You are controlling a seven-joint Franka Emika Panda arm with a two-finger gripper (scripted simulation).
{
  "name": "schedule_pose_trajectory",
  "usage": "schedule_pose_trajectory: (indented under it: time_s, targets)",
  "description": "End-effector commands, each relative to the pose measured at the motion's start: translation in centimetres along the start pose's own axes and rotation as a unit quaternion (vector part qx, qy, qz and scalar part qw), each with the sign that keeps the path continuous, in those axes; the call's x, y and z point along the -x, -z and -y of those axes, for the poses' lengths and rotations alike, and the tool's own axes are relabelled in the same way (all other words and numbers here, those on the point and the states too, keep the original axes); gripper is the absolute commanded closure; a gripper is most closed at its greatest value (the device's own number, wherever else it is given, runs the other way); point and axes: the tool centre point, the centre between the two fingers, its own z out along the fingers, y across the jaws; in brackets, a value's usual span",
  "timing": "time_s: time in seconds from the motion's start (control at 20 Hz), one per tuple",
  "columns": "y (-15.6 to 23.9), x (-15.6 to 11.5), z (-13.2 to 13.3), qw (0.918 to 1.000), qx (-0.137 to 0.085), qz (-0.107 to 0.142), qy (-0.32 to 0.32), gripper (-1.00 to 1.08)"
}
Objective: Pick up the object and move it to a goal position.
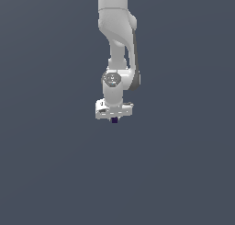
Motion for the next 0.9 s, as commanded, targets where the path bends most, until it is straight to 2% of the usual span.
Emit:
schedule_pose_trajectory:
  time_s: [0.0, 0.85]
  targets:
    - [0.4, -0.7, -0.6, 1.0, 0.0, 0.0, 0.0, 1.08]
    - [4.0, -9.3, -7.6, 1.0, 0.0, 0.0, 0.0, 1.08]
